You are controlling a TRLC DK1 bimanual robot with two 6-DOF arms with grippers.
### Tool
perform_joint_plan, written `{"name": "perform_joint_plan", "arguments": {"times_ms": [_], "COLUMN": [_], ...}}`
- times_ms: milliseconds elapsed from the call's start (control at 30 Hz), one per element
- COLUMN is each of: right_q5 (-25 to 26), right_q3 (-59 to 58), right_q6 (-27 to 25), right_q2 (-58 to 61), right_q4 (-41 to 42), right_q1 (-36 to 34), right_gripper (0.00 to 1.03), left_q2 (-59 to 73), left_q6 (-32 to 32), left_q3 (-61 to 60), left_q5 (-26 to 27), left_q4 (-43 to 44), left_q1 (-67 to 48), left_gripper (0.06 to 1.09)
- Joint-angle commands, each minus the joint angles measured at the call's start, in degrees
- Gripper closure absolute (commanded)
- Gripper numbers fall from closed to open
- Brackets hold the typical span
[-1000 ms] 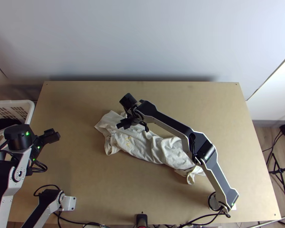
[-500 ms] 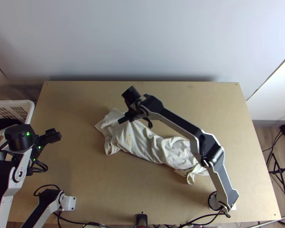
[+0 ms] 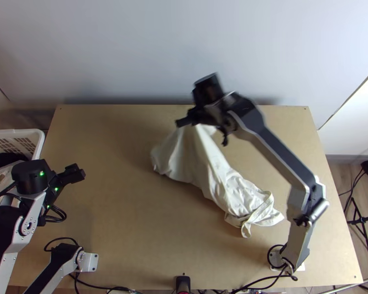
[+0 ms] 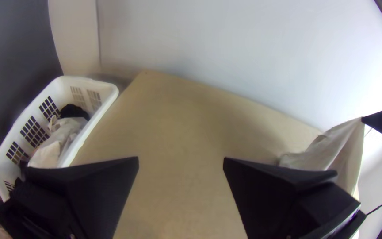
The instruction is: Fold the t-shirt
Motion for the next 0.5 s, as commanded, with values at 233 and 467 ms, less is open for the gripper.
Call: {"name": "perform_joint_plan", "arguments": {"times_ms": [233,467], "right_q5": [14.46,27.21], "right_q3": [8.97,8.89], "right_q6": [-12.47,-30.57], "right_q2": [-12.04,-16.78], "right_q4": [0.49,13.59], "right_q1": [2.47,10.99], "right_gripper": [1.00,1.00], "left_q2": [0.47,1.00], "left_q6": [-1.52,-1.08], "left_q3": [0.30,1.61], "left_q5": [0.01,0.01], "left_q4": [1.71,2.68], "left_q1": [-6.71,-8.90], "left_gripper": [0.15,0.15]}}
